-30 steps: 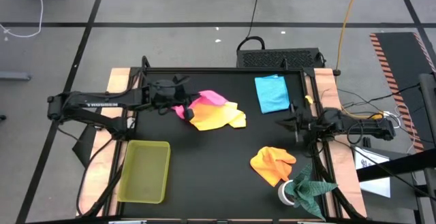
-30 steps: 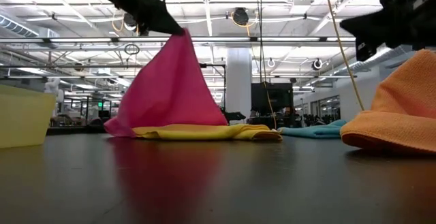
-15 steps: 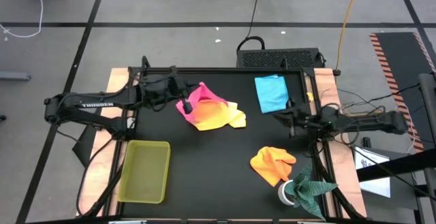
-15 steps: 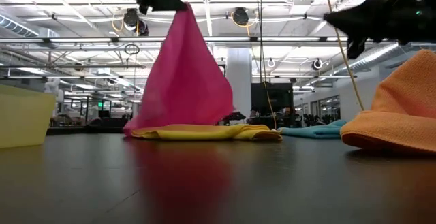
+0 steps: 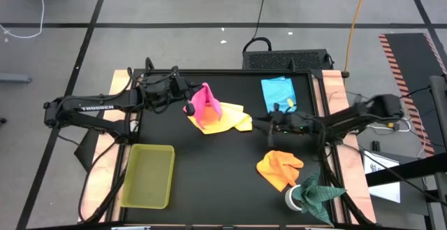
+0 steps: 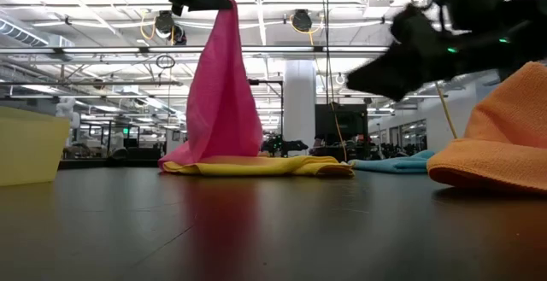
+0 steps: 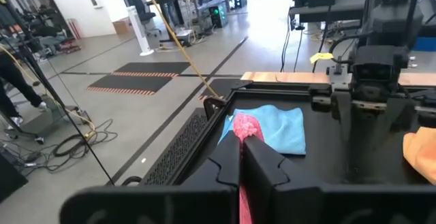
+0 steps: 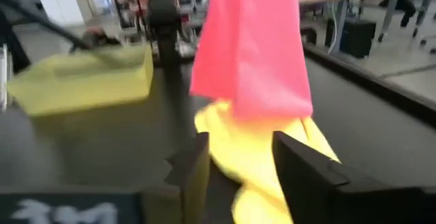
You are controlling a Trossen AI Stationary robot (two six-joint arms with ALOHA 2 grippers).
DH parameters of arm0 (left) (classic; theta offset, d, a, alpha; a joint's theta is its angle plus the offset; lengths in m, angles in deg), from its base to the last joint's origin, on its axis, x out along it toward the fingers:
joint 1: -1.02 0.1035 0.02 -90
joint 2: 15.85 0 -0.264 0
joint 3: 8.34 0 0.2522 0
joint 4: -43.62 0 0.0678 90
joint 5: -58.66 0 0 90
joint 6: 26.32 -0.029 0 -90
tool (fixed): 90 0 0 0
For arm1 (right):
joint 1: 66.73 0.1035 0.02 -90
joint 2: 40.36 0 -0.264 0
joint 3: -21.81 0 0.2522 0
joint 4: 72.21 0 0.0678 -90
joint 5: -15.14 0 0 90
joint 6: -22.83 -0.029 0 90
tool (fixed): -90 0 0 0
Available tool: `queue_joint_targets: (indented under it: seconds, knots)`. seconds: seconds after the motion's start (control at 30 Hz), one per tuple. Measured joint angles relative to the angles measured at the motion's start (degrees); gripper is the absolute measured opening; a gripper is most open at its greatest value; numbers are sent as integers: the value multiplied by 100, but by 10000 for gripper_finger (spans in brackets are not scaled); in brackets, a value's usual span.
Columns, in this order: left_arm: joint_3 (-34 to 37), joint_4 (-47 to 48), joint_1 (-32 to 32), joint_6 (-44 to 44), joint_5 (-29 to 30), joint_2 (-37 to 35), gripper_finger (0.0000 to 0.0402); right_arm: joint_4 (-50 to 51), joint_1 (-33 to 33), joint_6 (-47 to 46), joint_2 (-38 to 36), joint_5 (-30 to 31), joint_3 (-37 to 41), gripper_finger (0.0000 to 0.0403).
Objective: Fold microfiber towels
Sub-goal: Fold the pink microfiber towel
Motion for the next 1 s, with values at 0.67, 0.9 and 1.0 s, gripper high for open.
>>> queue_joint_targets:
  seconds: [0.67, 0.9, 1.0]
  knots:
    - [2, 44, 0, 35, -2, 2, 5, -556, -34, 669, 3797, 1175, -2888, 218]
    - [2, 44, 0, 68, -2, 2, 13, -635, -30, 738, 4350, 1718, -3482, 217]
    - [2, 44, 0, 79, -2, 2, 5, -580, -34, 748, 4438, 2326, -3519, 209]
